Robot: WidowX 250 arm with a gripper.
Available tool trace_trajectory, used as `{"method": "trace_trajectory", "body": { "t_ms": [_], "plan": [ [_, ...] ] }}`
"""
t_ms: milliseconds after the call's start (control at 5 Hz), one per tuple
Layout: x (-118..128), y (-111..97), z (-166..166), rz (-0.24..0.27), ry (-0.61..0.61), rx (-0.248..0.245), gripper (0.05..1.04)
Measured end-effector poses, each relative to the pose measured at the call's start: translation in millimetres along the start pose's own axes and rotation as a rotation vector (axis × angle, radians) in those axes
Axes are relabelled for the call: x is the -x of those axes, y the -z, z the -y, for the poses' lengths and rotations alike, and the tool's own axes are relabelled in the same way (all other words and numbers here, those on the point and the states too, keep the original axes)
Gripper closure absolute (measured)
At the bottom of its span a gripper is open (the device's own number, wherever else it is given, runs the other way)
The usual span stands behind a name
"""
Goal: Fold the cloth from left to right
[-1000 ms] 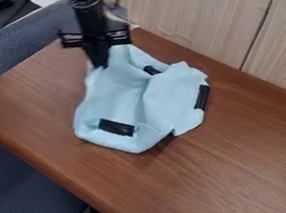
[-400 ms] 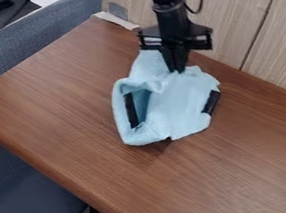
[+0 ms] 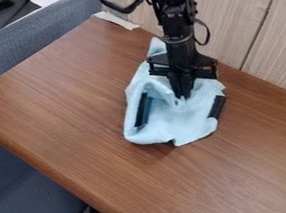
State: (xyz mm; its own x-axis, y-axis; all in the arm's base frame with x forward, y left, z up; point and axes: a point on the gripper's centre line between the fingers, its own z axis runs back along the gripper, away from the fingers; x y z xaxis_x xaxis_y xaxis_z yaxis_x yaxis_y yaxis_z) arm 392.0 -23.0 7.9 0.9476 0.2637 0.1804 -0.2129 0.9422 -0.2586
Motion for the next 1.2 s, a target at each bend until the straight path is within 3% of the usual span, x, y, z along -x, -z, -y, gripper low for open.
{"method": "trace_trajectory", "body": {
  "t_ms": [200,400,1000,1200],
  "plan": [
    [-2,4,2,-0.007,0.018,-0.016,1.009],
    [1,4,2,-0.025,-0.001,-0.050,0.880],
    [8,-2,-2,-0.032,0.008,-0.119,0.110],
    [7,-8,0,-0.027,0.012,-0.131,0.084]
  ]
}}
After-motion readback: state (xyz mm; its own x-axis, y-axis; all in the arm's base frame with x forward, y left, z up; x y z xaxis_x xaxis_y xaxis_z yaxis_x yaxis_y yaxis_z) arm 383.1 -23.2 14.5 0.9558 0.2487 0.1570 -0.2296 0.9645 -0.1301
